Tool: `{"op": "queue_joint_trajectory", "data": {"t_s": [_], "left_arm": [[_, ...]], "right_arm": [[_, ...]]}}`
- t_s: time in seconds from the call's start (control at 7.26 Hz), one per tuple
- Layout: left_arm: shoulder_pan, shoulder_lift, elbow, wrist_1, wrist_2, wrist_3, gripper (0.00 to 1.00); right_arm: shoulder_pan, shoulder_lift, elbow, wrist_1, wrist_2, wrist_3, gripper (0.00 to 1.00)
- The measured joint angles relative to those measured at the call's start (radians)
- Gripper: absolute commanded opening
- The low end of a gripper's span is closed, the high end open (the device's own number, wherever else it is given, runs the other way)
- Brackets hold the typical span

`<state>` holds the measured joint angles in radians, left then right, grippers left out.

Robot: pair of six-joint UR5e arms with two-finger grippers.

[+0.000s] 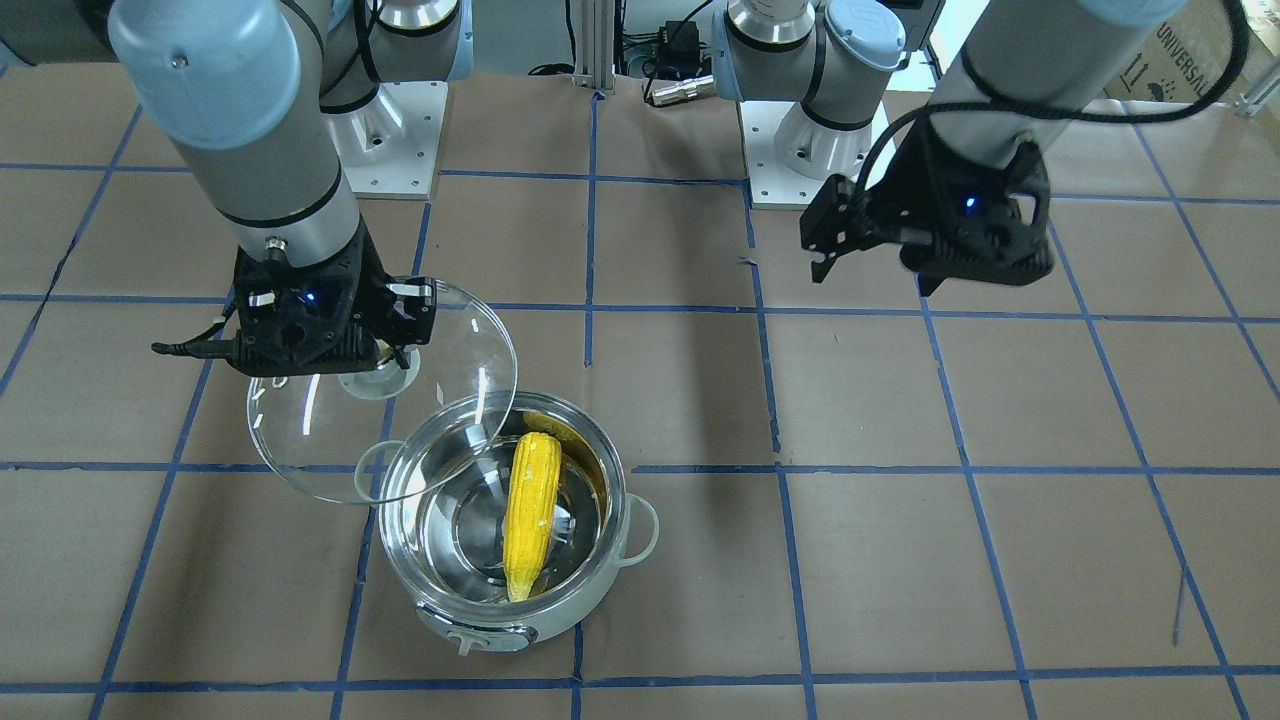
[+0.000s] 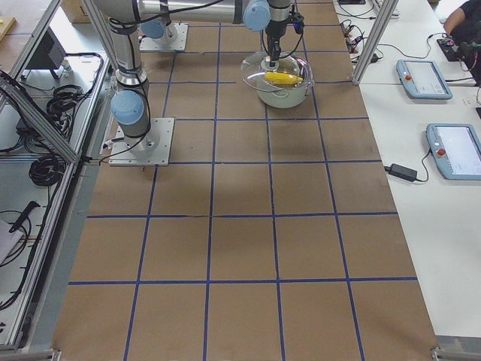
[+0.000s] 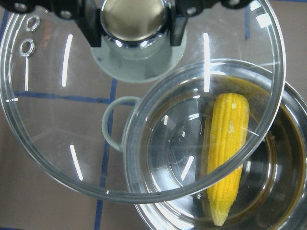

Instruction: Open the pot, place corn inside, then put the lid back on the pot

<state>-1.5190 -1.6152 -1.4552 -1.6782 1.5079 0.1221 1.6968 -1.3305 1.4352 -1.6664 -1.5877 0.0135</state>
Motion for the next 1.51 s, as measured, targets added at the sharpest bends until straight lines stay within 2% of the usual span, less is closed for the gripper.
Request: {"op": "queue_joint_trajectory", "data": {"t_s": [0.14,0.41,1.51], "left_arm": [[0.038,0.063,-0.042,-0.003,0.010,0.019,1.00],[0.060,0.082,-0.070,0.003,0.056,0.018,1.00],[0.035,0.064,-0.048,0.033,0.069,-0.018,1.00]], "right_arm": [[0.026,0.057,-0.056,0.001,-0.004,0.011,0.33],[0.075,0.138,-0.134,0.004,-0.006,0.046,0.33],[0.113,0.208,-0.160,-0.011,0.010,0.067,0.33]]}}
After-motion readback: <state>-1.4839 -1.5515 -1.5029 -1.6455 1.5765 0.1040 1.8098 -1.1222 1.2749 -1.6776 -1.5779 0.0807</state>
